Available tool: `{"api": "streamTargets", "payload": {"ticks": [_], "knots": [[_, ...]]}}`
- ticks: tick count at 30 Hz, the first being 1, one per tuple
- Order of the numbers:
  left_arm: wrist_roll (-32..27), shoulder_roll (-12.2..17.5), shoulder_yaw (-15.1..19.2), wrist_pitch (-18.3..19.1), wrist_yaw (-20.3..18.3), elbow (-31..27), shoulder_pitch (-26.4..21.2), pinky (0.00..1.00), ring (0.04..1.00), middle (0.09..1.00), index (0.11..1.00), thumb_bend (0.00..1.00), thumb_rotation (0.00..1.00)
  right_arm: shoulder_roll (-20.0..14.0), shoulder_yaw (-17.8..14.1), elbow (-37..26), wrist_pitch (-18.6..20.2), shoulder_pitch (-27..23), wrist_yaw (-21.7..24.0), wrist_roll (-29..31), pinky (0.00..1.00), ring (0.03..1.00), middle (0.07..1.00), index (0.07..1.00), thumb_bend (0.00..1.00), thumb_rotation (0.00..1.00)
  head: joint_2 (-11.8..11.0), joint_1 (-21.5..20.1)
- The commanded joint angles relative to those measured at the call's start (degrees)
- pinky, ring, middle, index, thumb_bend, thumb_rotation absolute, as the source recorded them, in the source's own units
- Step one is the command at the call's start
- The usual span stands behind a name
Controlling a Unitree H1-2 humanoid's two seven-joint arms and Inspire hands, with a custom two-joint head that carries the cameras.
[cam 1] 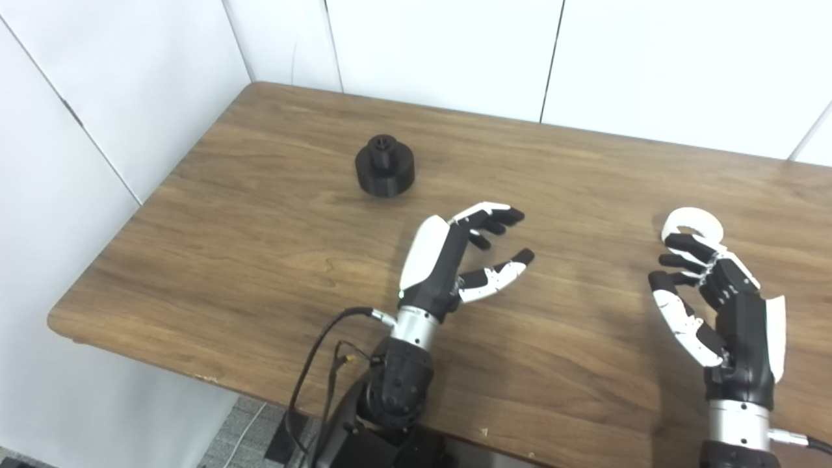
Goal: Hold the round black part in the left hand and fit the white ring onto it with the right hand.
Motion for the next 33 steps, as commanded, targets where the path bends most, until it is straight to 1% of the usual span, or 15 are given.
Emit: {"api": "streamTargets", "payload": {"ticks": [1, 4, 5, 7, 10, 12, 13, 15, 19, 23, 25, 28, 29, 33], "knots": [[1.82, 0.74, 0.72, -0.68, 1.16, -2.3, -2.6, 0.63, 0.724, 0.732, 0.665, 0.52, 0.28, 1.9, -0.63, 2.45, -2.18, 1.32, 0.27, -0.27, 0.53, 0.648, 0.714, 0.682, 0.55, 0.39, 0.03, 0.05], [1.91, 1.93, 1.94, -0.61, 0.84, -2.97, -3.3, 0.65, 0.733, 0.738, 0.666, 0.52, 0.25, 1.83, -0.67, 2.54, -2.56, 1.35, 0.23, -0.28, 0.53, 0.646, 0.714, 0.681, 0.54, 0.37, -0.01, 0.03], [2.36, 2.4, 2.42, 0.04, 0.53, -3.4, -3.58, 0.65, 0.734, 0.738, 0.666, 0.52, 0.25, 1.82, -0.68, 2.46, -2.49, 1.41, 0.26, -0.29, 0.53, 0.646, 0.714, 0.681, 0.54, 0.37, -0.04, 0.08], [3.54, 3.2, 3.09, 0.79, 0.35, -3.92, -4.09, 0.67, 0.739, 0.741, 0.668, 0.53, 0.27, 1.77, -0.7, 2.31, -2.36, 1.49, 0.32, -0.41, 0.53, 0.645, 0.712, 0.682, 0.54, 0.38, 0.0, 0.19], [4.87, 4.56, 3.99, 0.54, 0.86, -3.63, -5.07, 0.64, 0.729, 0.739, 0.664, 0.53, 0.29, 1.77, -0.76, 2.33, -2.21, 1.5, 0.34, -0.41, 0.53, 0.643, 0.709, 0.681, 0.55, 0.39, 0.04, 0.12], [5.79, 5.1, 4.44, 0.55, 1.22, -3.46, -5.56, 0.63, 0.724, 0.739, 0.659, 0.54, 0.29, 1.8, -0.79, 2.34, -2.15, 1.53, 0.35, -0.37, 0.53, 0.642, 0.709, 0.681, 0.55, 0.39, 0.03, 0.19], [6.66, 5.47, 4.64, 1.02, 1.21, -3.53, -5.81, 0.62, 0.729, 0.746, 0.659, 0.54, 0.26, 1.78, -0.81, 2.39, -2.24, 1.52, 0.31, -0.42, 0.53, 0.641, 0.709, 0.681, 0.55, 0.38, 0.06, 0.23], [8.47, 6.09, 5.05, 2.15, 1.05, -3.74, -6.22, 0.62, 0.736, 0.766, 0.663, 0.55, 0.29, 1.75, -0.83, 2.4, -2.28, 1.54, 0.29, -0.47, 0.53, 0.639, 0.709, 0.681, 0.55, 0.38, 0.07, 0.16], [9.98, 7.1, 6.22, 4.81, -0.17, -4.77, -6.84, 0.66, 0.804, 0.822, 0.682, 0.58, 0.33, 1.67, -0.85, 2.52, -2.51, 1.62, 0.28, -0.51, 0.53, 0.64, 0.711, 0.682, 0.54, 0.38, 0.09, 0.25], [11.1, 8.4, 7.29, 6.63, -0.57, -5.3, -7.65, 0.68, 0.841, 0.855, 0.688, 0.61, 0.35, 1.65, -0.97, 2.74, -2.72, 1.61, 0.34, -0.24, 0.52, 0.64, 0.711, 0.681, 0.55, 0.38, 0.04, 0.25], [11.53, 9.34, 7.74, 7.23, -0.78, -5.36, -8.06, 0.72, 0.874, 0.876, 0.693, 0.61, 0.34, 1.67, -1.01, 2.73, -2.68, 1.59, 0.36, -0.25, 0.52, 0.639, 0.711, 0.681, 0.55, 0.38, -0.06, 0.28], [12.59, 11.01, 8.58, 7.76, -0.36, -4.92, -8.95, 0.76, 0.904, 0.893, 0.699, 0.63, 0.34, 1.73, -1.08, 2.94, -2.92, 1.48, 0.38, 0.02, 0.52, 0.637, 0.709, 0.678, 0.55, 0.38, -0.06, 0.33], [13.04, 11.51, 8.8, 8.11, -0.34, -4.79, -9.24, 0.78, 0.921, 0.908, 0.705, 0.62, 0.35, 1.73, -1.09, 2.96, -2.92, 1.46, 0.37, -0.01, 0.52, 0.637, 0.708, 0.679, 0.55, 0.38, -0.08, 0.34], [14.15, 13.69, 9.97, 8.95, 0.26, -3.54, -10.66, 0.79, 0.943, 0.927, 0.717, 0.63, 0.38, 1.72, -1.22, 3.32, -3.1, 1.28, 0.16, -0.4, 0.52, 0.635, 0.708, 0.679, 0.55, 0.39, -0.32, 0.35]]}}
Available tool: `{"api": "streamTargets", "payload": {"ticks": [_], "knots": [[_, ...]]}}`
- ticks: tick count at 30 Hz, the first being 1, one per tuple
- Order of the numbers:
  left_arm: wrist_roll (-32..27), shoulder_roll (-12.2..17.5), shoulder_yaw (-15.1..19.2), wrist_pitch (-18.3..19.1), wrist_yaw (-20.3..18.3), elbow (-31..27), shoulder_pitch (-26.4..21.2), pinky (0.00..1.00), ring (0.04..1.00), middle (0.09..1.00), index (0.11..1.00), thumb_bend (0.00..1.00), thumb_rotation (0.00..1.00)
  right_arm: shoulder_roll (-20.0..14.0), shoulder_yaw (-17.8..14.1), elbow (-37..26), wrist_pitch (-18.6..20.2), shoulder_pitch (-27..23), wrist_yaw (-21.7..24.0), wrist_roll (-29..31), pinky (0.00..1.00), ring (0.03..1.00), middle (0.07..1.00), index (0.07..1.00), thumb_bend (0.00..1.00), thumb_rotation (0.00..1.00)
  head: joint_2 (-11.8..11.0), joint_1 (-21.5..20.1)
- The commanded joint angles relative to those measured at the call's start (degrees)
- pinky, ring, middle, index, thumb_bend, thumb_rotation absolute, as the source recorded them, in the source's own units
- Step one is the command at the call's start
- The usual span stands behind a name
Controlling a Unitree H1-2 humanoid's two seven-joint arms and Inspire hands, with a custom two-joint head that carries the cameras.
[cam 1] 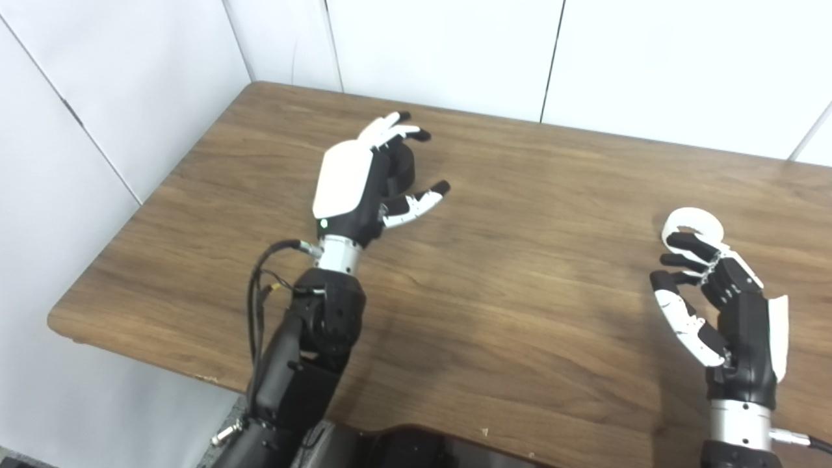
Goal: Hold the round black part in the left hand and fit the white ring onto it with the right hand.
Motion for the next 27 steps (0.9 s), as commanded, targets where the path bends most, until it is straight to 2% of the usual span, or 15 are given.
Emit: {"api": "streamTargets", "payload": {"ticks": [1, 7, 15, 18, 22, 24, 27], "knots": [[1.27, 2.26, 1.18, 0.02, 1.32, 0.23, -3.18, 0.8, 0.948, 0.931, 0.72, 0.64, 0.39, 1.68, -0.86, 2.89, -1.61, 1.37, 0.14, -0.38, 0.52, 0.634, 0.707, 0.678, 0.55, 0.39, 0.02, -0.04], [1.04, 4.73, 1.7, 0.23, 0.79, 2.14, -5.5, 0.87, 0.978, 0.958, 0.731, 0.66, 0.43, 1.54, -1.04, 2.9, -1.47, 1.49, 0.55, -0.04, 0.52, 0.637, 0.709, 0.68, 0.56, 0.39, -0.2, -0.26], [3.48, 7.2, 0.9, 4.93, -2.72, 5.01, -10.31, 0.99, 1.0, 0.999, 0.78, 0.71, 0.45, 1.31, -1.22, 2.39, -1.52, 2.01, 0.57, -0.42, 0.53, 0.641, 0.712, 0.679, 0.55, 0.4, -0.32, -0.18], [3.18, 8.58, 0.81, 5.4, -3.7, 7.27, -11.59, 0.98, 1.0, 1.0, 0.802, 0.76, 0.49, 1.24, -1.25, 2.68, -1.79, 1.95, 0.59, -0.31, 0.53, 0.644, 0.715, 0.678, 0.55, 0.4, -0.43, -0.19], [2.37, 11.02, 0.04, 7.44, -8.68, 9.54, -13.21, 0.93, 1.0, 1.0, 0.83, 0.82, 0.51, 1.39, -1.29, 3.01, -1.85, 1.76, 0.58, -0.1, 0.53, 0.642, 0.717, 0.679, 0.55, 0.4, -0.53, -0.28], [2.99, 12.07, -0.75, 8.79, -11.04, 10.16, -13.79, 0.94, 1.0, 1.0, 0.843, 0.87, 0.52, 1.46, -1.34, 3.21, -2.0, 1.68, 0.48, -0.22, 0.53, 0.64, 0.717, 0.679, 0.55, 0.39, -0.53, -0.35], [2.99, 13.13, -1.66, 9.73, -12.56, 11.05, -14.43, 0.96, 1.0, 1.0, 0.852, 0.95, 0.54, 1.47, -1.34, 3.23, -1.97, 1.66, 0.52, -0.32, 0.52, 0.638, 0.715, 0.678, 0.55, 0.38, -0.55, -0.32]]}}
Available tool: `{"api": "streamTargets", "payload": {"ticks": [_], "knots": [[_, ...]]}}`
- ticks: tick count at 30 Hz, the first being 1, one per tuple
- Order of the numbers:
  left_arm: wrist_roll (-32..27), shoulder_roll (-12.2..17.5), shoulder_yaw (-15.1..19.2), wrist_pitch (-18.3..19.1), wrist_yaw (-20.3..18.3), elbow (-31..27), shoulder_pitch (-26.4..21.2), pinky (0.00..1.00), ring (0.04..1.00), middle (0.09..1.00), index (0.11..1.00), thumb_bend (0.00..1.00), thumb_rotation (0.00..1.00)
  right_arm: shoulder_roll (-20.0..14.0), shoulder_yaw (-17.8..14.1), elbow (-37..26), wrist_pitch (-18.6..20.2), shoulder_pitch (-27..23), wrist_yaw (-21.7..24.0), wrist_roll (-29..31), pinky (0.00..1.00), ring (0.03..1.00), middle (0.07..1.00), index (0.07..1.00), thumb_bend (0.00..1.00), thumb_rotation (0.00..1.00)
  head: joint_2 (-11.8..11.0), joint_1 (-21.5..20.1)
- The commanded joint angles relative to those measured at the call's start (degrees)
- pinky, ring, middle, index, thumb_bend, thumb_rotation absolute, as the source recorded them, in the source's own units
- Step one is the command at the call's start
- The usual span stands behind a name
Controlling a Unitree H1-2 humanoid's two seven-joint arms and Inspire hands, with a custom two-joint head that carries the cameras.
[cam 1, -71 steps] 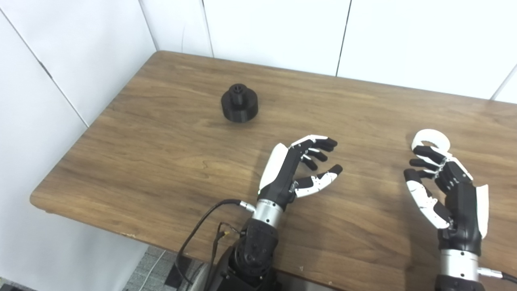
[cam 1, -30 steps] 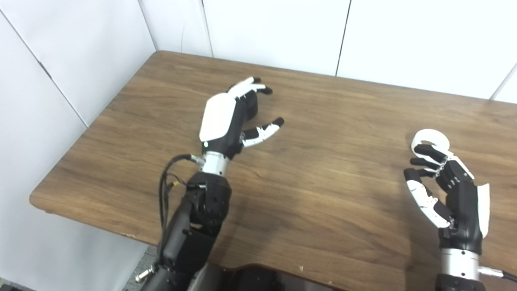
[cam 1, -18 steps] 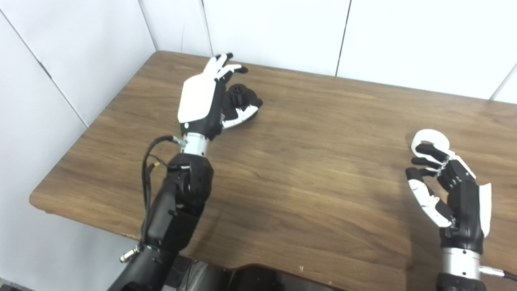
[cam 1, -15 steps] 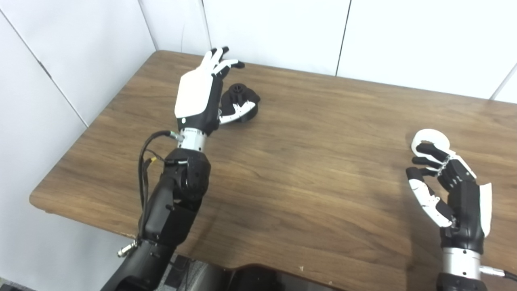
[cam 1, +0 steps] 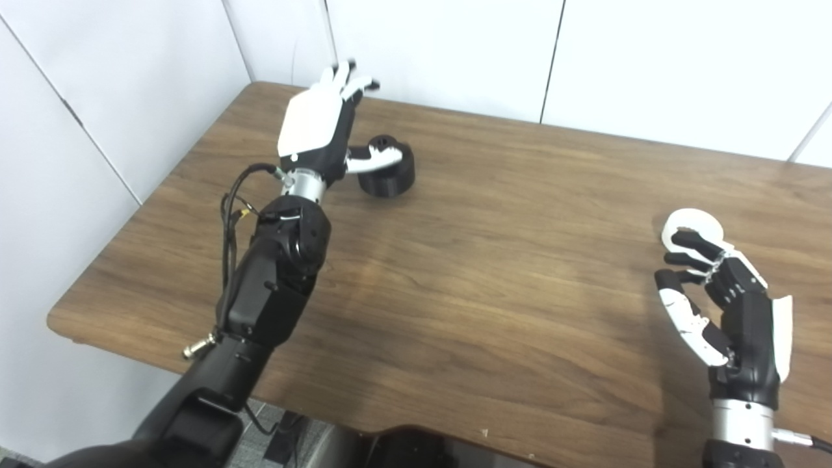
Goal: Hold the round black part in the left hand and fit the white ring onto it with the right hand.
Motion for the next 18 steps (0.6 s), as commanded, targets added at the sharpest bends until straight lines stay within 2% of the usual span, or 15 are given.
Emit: {"api": "streamTargets", "payload": {"ticks": [1, 5, 11, 18], "knots": [[0.8, 2.09, -0.14, 0.48, -0.01, -0.3, -4.12, 0.96, 1.0, 1.0, 0.853, 0.97, 0.55, 1.3, -0.58, 2.85, -1.6, 1.79, 0.44, -0.51, 0.52, 0.637, 0.715, 0.679, 0.54, 0.39, 0.06, 0.03], [0.77, 2.77, -0.75, 1.25, -0.61, 1.18, -4.79, 0.97, 1.0, 1.0, 0.855, 1.0, 0.57, 1.32, -0.63, 2.71, -1.5, 1.83, 0.46, -0.58, 0.53, 0.638, 0.713, 0.679, 0.55, 0.39, -0.02, 0.11], [2.2, 4.39, -2.49, 3.37, -2.81, 2.55, -5.44, 1.0, 1.0, 1.0, 0.889, 1.0, 0.65, 1.29, -0.59, 2.82, -1.87, 1.87, 0.49, -0.52, 0.53, 0.64, 0.715, 0.677, 0.54, 0.38, -0.04, 0.12], [3.21, 5.77, -4.22, 5.23, -4.62, 4.82, -6.48, 1.0, 1.0, 1.0, 0.914, 1.0, 0.66, 1.35, -0.73, 2.8, -1.52, 1.79, 0.72, -0.12, 0.53, 0.637, 0.713, 0.678, 0.55, 0.39, 0.03, 0.07]]}}
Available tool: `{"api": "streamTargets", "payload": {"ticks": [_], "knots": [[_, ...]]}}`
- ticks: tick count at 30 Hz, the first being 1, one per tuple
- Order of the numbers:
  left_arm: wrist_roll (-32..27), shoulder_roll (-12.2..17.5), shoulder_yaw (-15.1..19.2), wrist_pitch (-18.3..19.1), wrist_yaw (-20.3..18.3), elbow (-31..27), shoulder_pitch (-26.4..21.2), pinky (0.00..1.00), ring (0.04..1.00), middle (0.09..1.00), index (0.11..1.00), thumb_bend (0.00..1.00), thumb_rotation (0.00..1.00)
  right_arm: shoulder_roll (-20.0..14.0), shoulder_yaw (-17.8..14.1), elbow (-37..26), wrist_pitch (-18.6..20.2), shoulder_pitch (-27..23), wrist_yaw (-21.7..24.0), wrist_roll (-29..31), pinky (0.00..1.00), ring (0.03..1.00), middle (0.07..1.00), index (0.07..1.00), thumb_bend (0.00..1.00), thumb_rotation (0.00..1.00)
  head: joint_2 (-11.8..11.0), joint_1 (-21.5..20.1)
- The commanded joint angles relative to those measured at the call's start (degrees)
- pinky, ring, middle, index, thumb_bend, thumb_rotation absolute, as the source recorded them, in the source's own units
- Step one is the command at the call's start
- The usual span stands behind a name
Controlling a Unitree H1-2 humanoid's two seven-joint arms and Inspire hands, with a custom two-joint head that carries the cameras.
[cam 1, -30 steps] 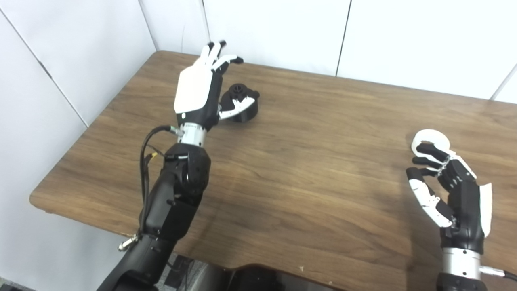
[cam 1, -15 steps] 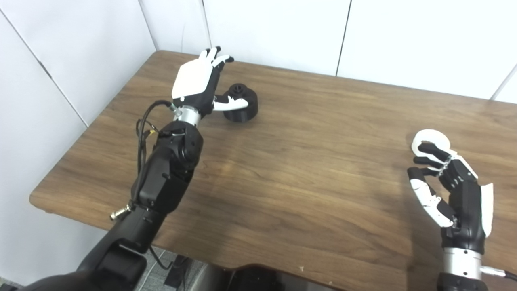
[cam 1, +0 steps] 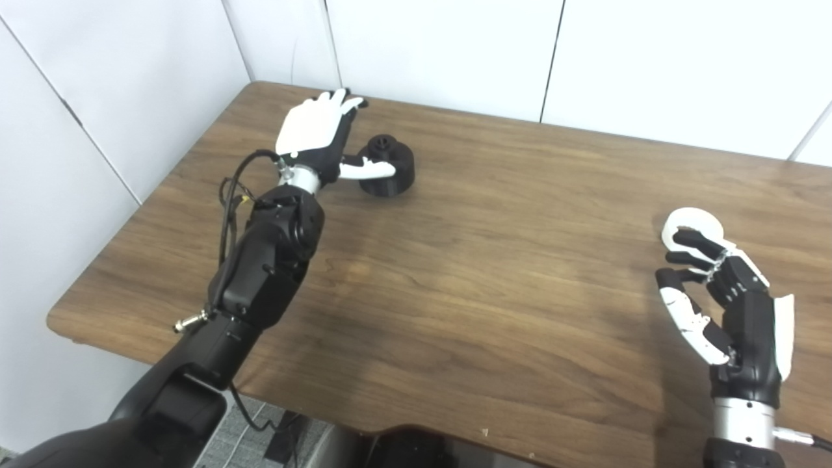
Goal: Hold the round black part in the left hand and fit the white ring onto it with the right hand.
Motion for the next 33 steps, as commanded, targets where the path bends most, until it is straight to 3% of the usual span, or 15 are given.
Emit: {"api": "streamTargets", "payload": {"ticks": [1, 9, 33], "knots": [[1.47, 2.28, -0.36, 0.47, 0.33, 0.19, -3.91, 1.0, 1.0, 1.0, 0.917, 1.0, 0.67, 1.24, -0.58, 2.71, -1.41, 1.84, 0.62, -0.08, 0.53, 0.639, 0.714, 0.678, 0.55, 0.39, -0.01, 0.07], [1.5, 3.9, -3.0, 0.33, 0.34, 5.84, -4.78, 1.0, 1.0, 1.0, 0.915, 1.0, 0.7, 1.11, -0.85, 2.91, -1.74, 1.75, 0.73, -0.25, 0.52, 0.636, 0.714, 0.678, 0.55, 0.4, 0.06, -0.03], [-0.55, 3.1, -5.21, -0.29, 2.23, 13.19, -4.75, 1.0, 1.0, 1.0, 0.9, 1.0, 0.69, 1.52, -1.77, 1.85, -1.62, 2.45, 1.73, -0.23, 0.52, 0.631, 0.705, 0.677, 0.56, 0.4, 0.79, -0.61]]}}
